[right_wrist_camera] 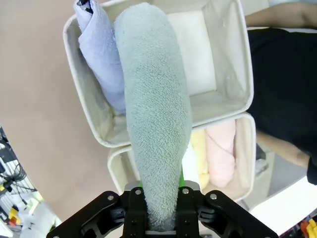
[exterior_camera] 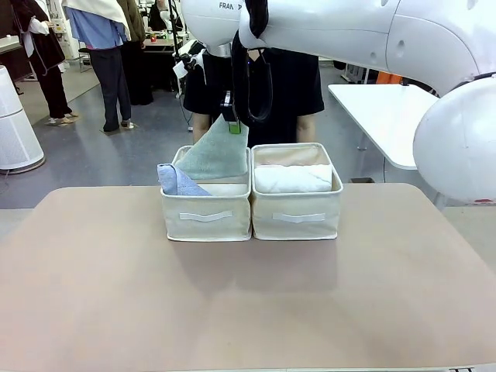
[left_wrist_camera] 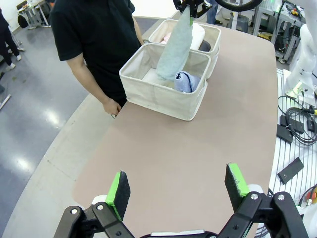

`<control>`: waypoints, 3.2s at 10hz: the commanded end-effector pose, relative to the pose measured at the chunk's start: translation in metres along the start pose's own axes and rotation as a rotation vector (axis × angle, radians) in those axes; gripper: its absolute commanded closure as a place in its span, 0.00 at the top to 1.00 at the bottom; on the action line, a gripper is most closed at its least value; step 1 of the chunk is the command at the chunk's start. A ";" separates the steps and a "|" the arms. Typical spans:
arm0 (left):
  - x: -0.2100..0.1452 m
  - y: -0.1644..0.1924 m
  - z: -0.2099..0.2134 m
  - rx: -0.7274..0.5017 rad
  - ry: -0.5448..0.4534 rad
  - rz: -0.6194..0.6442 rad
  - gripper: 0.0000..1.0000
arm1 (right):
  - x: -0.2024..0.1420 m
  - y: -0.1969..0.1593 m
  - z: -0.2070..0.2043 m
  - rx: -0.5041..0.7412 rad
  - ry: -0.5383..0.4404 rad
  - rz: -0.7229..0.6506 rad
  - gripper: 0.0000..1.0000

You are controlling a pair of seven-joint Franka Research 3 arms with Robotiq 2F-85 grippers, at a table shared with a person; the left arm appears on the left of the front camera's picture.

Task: Sort the towels based on their folding style.
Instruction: Pick up another triangle-folded towel from the table and place it in the left Fabric basket.

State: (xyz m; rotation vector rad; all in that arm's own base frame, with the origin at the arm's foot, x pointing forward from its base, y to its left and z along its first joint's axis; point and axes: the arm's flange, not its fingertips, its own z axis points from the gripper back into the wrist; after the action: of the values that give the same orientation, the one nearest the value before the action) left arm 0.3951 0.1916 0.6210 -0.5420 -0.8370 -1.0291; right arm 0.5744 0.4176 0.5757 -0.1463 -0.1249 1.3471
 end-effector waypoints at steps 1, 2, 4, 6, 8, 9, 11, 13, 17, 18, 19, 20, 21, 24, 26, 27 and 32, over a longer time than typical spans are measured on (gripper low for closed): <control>-0.001 -0.002 -0.003 0.018 -0.009 -0.004 1.00 | -0.001 0.000 0.003 -0.009 -0.008 -0.008 0.20; -0.001 -0.002 -0.003 0.018 -0.009 -0.004 1.00 | -0.001 0.000 0.003 -0.009 -0.008 -0.008 0.20; -0.001 -0.002 -0.003 0.018 -0.009 -0.004 1.00 | 0.000 0.000 0.000 0.000 0.000 0.000 0.20; -0.001 -0.002 -0.003 0.018 -0.009 -0.004 1.00 | 0.010 -0.005 -0.010 -0.009 -0.007 0.048 0.20; -0.001 -0.002 -0.003 0.018 -0.009 -0.004 1.00 | 0.017 -0.009 -0.023 -0.011 -0.033 0.076 0.20; -0.001 -0.002 -0.003 0.018 -0.009 -0.004 1.00 | 0.018 -0.013 -0.031 0.001 -0.042 0.079 0.20; -0.001 -0.002 -0.003 0.018 -0.009 -0.004 1.00 | 0.024 -0.019 -0.046 0.016 -0.015 0.086 0.20; -0.001 -0.002 -0.003 0.018 -0.009 -0.004 1.00 | 0.026 -0.022 -0.059 0.031 0.015 0.091 0.20; -0.001 -0.002 -0.003 0.018 -0.009 -0.004 1.00 | 0.029 -0.029 -0.090 0.094 0.048 0.087 0.20; -0.001 -0.002 -0.003 0.018 -0.009 -0.004 1.00 | 0.031 -0.029 -0.097 0.109 0.059 0.093 0.20; -0.001 -0.002 -0.003 0.018 -0.009 -0.004 1.00 | 0.032 -0.030 -0.101 0.115 0.061 0.100 0.20; -0.001 -0.002 -0.003 0.018 -0.009 -0.004 1.00 | 0.032 -0.030 -0.105 0.120 0.064 0.102 0.20; -0.001 -0.002 -0.003 0.018 -0.009 -0.004 1.00 | 0.033 -0.030 -0.107 0.121 0.065 0.104 0.20; -0.001 -0.002 -0.003 0.018 -0.009 -0.004 1.00 | 0.035 -0.031 -0.118 0.141 0.076 0.110 0.20; -0.001 -0.002 -0.003 0.018 -0.009 -0.004 1.00 | 0.037 -0.032 -0.124 0.151 0.077 0.117 0.20; -0.001 -0.002 -0.003 0.018 -0.009 -0.004 1.00 | 0.037 -0.032 -0.128 0.160 0.073 0.121 0.20; -0.001 -0.002 -0.003 0.018 -0.009 -0.004 1.00 | 0.038 -0.034 -0.145 0.203 0.078 0.128 0.20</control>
State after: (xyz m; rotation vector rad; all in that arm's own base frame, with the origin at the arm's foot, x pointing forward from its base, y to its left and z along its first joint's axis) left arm 0.3951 0.1916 0.6210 -0.5420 -0.8371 -1.0291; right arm 0.6237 0.4299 0.4354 -0.0730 0.0650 1.4501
